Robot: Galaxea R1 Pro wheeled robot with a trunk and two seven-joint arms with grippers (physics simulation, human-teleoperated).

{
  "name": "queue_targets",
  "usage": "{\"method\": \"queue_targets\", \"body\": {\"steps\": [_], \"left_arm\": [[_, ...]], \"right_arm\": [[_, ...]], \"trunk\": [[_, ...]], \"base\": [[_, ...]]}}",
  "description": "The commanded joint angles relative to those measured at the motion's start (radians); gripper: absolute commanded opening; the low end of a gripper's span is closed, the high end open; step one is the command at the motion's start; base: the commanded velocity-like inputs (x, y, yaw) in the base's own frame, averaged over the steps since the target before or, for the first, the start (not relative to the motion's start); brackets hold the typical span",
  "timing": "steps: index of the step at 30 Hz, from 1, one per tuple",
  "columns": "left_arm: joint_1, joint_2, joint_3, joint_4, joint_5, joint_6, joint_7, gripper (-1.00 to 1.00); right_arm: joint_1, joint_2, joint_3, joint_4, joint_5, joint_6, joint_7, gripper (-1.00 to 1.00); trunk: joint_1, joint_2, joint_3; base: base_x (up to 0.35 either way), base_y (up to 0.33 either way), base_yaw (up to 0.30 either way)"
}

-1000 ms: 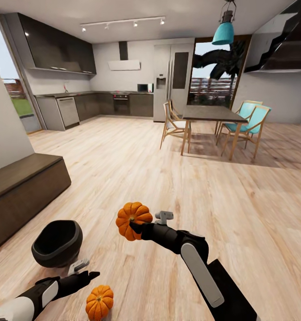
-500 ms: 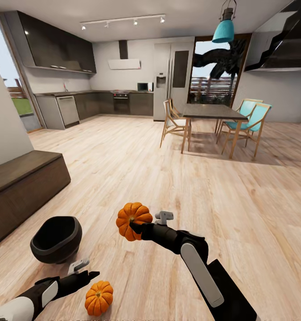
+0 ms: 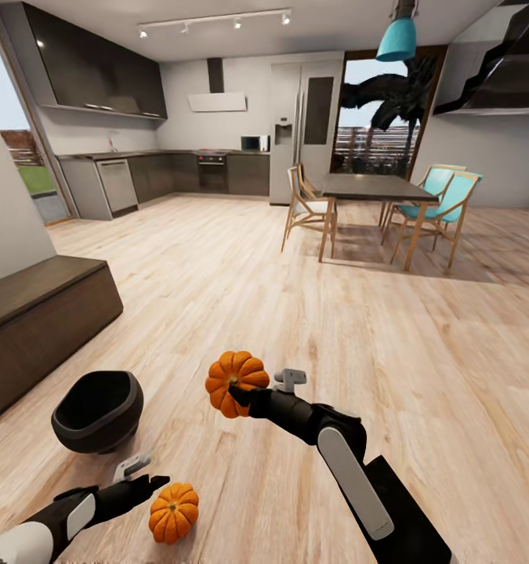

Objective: Place each of the two pumpkins and all three candles from the living room inside a cabinet in the living room (use any cabinet), then make sure every cabinet is closed, and position the cauldron so it is next to a table in the living room.

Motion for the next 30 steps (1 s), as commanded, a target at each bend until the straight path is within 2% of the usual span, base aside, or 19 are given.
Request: {"method": "queue_targets", "body": {"steps": [1,5,8,11,21,22,26,30], "left_arm": [[0.0,0.009,0.007,-0.001,0.021,0.012,-0.006,1.0],[0.004,0.032,0.025,0.0,0.132,0.018,-0.01,1.0],[0.007,0.051,0.028,0.001,0.165,0.021,-0.009,1.0],[0.007,0.064,0.029,0.002,0.173,0.033,-0.008,1.0],[0.008,0.066,0.03,0.002,0.175,0.037,0.0,1.0],[0.013,0.06,0.036,-0.003,0.169,0.031,-0.006,1.0],[0.011,0.037,0.056,-0.026,0.172,0.018,-0.011,1.0],[0.005,0.023,0.04,-0.049,0.182,0.028,-0.026,1.0]], "right_arm": [[-0.001,0.0,0.0,-0.001,-0.014,0.002,-0.01,-1.0],[-0.001,0.0,0.0,0.0,-0.014,0.001,-0.009,-1.0],[-0.001,0.0,0.0,0.0,-0.013,0.001,-0.009,-1.0],[-0.001,0.0,0.0,0.0,-0.013,0.001,-0.008,-1.0],[-0.001,0.0,0.001,0.0,-0.011,0.001,-0.006,-1.0],[0.005,-0.006,-0.005,0.006,-0.014,-0.004,-0.012,-1.0],[0.028,-0.001,-0.028,0.025,-0.003,-0.016,-0.035,-1.0],[0.009,0.012,-0.008,0.032,-0.008,-0.014,-0.011,-1.0]], "trunk": [[0.0,-0.001,-0.005],[0.002,-0.002,-0.02],[0.003,-0.002,-0.032],[0.005,-0.003,-0.044],[0.009,-0.005,-0.082],[0.009,-0.005,-0.082],[0.009,-0.005,-0.082],[0.009,-0.005,-0.082]], "base": [[0.0,0.0,0.0],[0.0,0.0,0.0],[0.0,0.0,0.0],[0.0,0.0,0.0],[0.0,0.0,0.0],[0.0,0.0,0.0],[0.0,0.0,0.0],[0.0,0.0,0.0]]}}
